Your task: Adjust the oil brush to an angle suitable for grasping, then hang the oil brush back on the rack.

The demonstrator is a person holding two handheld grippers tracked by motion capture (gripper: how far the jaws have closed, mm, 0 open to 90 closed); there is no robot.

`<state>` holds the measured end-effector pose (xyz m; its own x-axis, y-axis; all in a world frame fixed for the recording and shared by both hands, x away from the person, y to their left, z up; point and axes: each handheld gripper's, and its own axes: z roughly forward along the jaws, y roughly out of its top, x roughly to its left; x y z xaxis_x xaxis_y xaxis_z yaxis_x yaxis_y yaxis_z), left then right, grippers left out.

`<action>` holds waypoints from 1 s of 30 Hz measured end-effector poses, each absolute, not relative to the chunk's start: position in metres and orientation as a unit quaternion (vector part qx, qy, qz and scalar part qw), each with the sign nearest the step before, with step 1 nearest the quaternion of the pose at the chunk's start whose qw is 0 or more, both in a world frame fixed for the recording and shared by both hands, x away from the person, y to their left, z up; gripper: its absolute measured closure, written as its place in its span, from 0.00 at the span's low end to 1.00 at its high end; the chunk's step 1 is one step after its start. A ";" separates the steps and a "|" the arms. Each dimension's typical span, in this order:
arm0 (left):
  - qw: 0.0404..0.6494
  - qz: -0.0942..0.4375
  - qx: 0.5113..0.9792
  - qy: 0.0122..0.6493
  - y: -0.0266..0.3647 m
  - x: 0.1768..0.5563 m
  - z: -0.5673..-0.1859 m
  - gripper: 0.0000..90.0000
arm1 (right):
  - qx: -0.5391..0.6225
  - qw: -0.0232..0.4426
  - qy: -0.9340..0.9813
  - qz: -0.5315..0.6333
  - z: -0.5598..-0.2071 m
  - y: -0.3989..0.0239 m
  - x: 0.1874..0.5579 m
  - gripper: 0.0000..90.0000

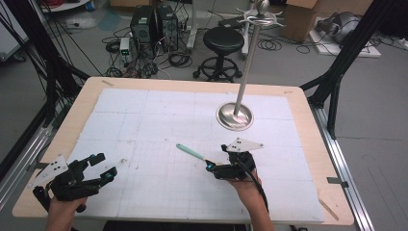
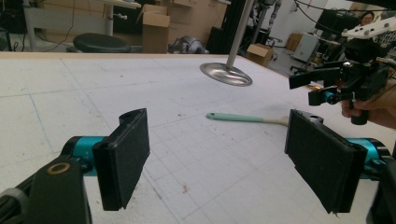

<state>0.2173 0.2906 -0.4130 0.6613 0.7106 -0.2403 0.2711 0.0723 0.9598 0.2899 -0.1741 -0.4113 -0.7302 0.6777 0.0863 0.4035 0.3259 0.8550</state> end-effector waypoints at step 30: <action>0.633 0.173 0.653 0.378 0.295 0.219 -0.413 0.25 | 0.313 0.104 0.868 0.371 -0.434 -0.147 0.319 0.44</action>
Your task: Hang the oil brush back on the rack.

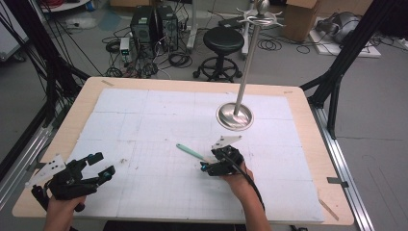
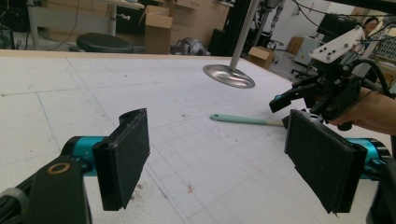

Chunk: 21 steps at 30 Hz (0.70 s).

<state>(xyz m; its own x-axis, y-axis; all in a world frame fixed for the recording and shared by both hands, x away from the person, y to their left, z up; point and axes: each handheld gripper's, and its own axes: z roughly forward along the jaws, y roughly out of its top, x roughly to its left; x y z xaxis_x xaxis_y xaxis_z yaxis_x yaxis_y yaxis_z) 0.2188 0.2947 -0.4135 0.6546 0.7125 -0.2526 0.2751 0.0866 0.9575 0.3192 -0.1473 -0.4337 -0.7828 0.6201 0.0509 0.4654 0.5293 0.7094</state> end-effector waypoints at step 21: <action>0.623 0.167 0.669 0.368 0.286 0.220 -0.414 0.25 | 0.310 0.080 0.890 0.324 -0.428 -0.138 0.318 0.92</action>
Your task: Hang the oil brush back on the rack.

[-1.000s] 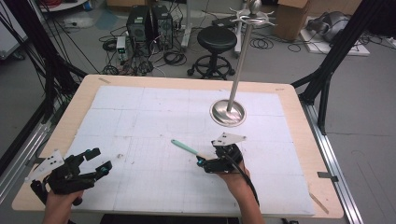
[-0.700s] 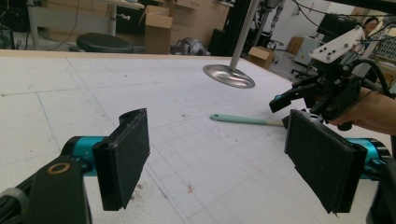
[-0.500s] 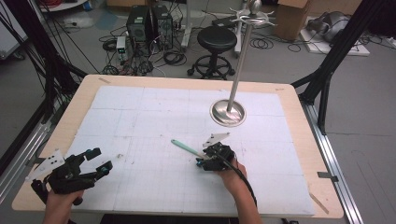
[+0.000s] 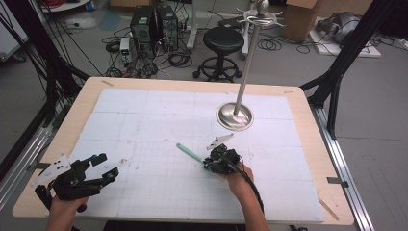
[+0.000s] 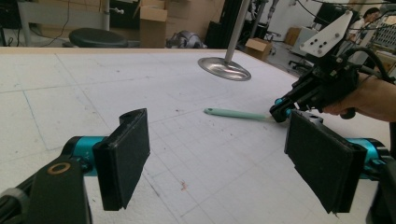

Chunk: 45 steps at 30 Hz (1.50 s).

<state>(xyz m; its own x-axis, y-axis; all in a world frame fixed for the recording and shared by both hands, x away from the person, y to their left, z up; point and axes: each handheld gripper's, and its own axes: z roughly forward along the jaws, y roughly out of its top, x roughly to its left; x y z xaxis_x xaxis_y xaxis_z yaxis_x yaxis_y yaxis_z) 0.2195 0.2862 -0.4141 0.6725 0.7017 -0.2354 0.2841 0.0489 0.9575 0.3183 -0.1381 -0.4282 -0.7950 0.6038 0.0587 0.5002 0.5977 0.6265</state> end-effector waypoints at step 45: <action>0.685 -0.035 0.611 0.395 0.160 0.275 -0.369 0.40 | 0.242 0.079 0.769 0.586 -0.368 -0.152 0.248 0.92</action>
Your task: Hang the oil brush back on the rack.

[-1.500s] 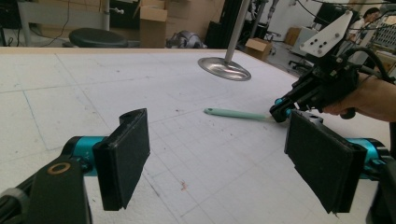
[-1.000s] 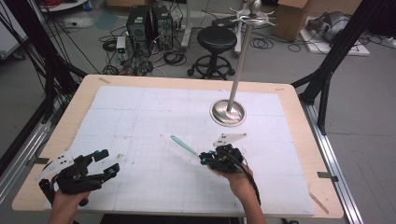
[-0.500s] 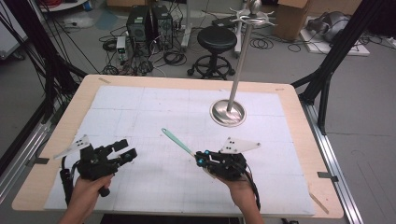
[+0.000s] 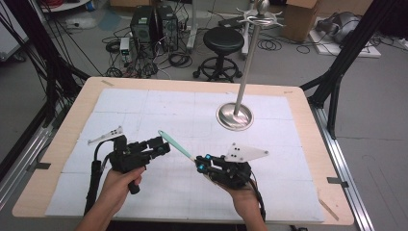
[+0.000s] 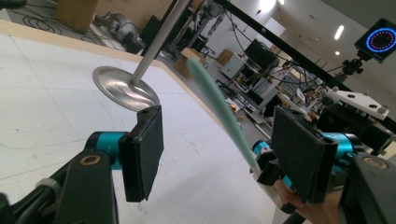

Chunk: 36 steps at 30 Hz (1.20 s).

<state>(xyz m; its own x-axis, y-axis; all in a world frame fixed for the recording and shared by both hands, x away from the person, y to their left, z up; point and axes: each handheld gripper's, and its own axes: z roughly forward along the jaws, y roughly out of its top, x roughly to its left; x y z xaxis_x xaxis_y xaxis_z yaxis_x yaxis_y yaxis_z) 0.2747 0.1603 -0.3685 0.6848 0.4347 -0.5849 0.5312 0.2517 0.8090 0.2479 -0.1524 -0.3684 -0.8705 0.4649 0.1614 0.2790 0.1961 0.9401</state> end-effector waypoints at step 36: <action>0.706 -0.060 0.670 0.221 0.154 0.265 -0.329 0.92 | 0.189 -0.017 0.765 0.616 -0.364 -0.149 0.245 0.68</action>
<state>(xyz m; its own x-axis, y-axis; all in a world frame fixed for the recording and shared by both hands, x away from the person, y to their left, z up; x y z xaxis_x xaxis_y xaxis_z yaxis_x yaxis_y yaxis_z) 0.2650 0.1543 -0.3287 0.8947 0.2113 -0.3935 0.3817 0.0956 0.9193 0.2454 -0.1487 -0.3637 -0.9279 0.2686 0.2586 0.3098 0.1695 0.9356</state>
